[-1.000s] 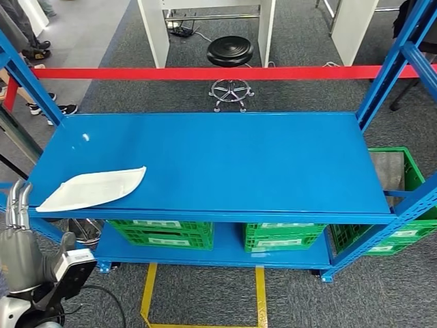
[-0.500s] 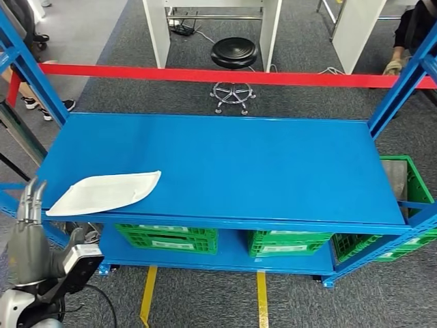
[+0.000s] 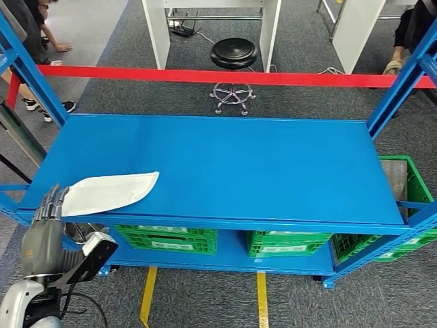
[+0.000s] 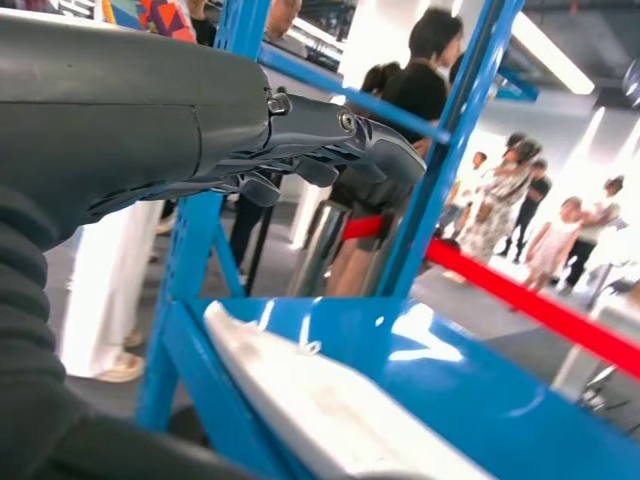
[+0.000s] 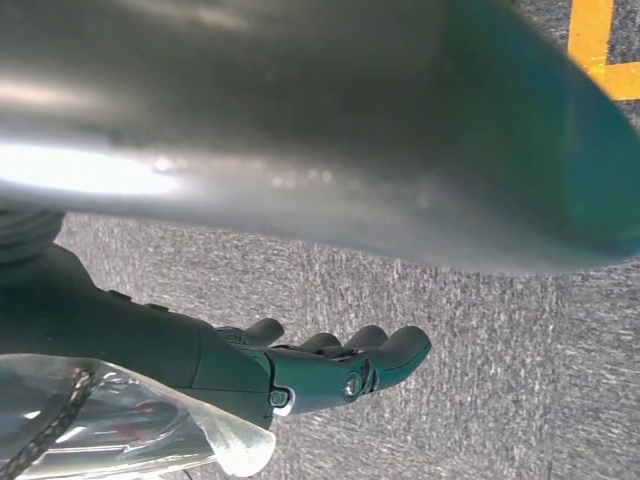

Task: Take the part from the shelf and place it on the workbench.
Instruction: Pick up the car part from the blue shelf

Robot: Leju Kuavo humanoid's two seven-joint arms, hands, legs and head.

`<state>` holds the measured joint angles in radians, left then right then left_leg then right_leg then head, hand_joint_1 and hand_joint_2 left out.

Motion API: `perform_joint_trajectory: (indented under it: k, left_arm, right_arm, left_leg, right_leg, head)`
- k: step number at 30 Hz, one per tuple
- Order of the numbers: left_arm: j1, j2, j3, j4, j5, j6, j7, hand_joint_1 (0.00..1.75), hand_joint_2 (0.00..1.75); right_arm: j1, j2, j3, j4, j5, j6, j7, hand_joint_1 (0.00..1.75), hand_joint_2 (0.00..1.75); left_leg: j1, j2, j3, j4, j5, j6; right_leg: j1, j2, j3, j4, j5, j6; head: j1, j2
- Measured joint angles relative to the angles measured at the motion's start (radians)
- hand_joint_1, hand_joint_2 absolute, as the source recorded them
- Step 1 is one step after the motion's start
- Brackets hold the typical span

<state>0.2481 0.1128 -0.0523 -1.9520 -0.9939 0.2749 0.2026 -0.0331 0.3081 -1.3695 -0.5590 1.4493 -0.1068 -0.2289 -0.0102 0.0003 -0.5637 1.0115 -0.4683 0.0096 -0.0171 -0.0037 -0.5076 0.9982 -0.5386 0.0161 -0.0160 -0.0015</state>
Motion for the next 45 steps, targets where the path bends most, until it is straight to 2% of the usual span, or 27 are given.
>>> perform_joint_trajectory:
  k: [7,16,27,45]
  left_arm:
    - [-0.019,0.024,0.028,0.063,-0.064,-0.03,0.061,0.0,1.75]
    - [-0.085,0.065,0.074,0.153,-0.104,-0.094,0.068,0.0,1.75]
    - [-0.126,0.073,0.077,0.214,-0.167,-0.096,0.084,0.0,1.75]
    - [-0.32,0.081,0.048,0.409,-0.223,-0.154,0.095,0.0,1.75]
  right_arm:
    - [-0.002,-0.017,0.009,0.044,0.003,-0.025,0.003,0.0,0.0]
    - [-0.006,-0.042,0.029,0.093,0.008,-0.04,0.005,0.0,0.0]
    - [-0.008,-0.057,0.041,0.126,0.017,-0.057,0.014,0.0,0.0]
    - [-0.019,-0.089,0.068,0.196,0.024,-0.085,0.036,0.0,0.0]
  left_leg:
    - [0.002,0.0,0.0,0.0,0.0,0.0]
    - [0.003,0.0,0.001,-0.001,0.0,-0.001]
    - [0.002,0.0,0.001,0.0,0.0,-0.001]
    - [0.003,0.0,0.002,0.0,0.001,-0.001]
  right_leg:
    - [0.002,0.0,0.002,0.0,0.0,0.0]
    - [0.002,-0.001,0.0,0.0,0.0,0.0]
    - [0.002,-0.001,0.003,0.0,0.0,0.0]
    - [0.002,0.0,0.003,0.0,0.0,0.0]
  head:
    - [0.0,0.0]
    - [0.0,0.0]
    - [0.0,0.0]
    - [0.0,0.0]
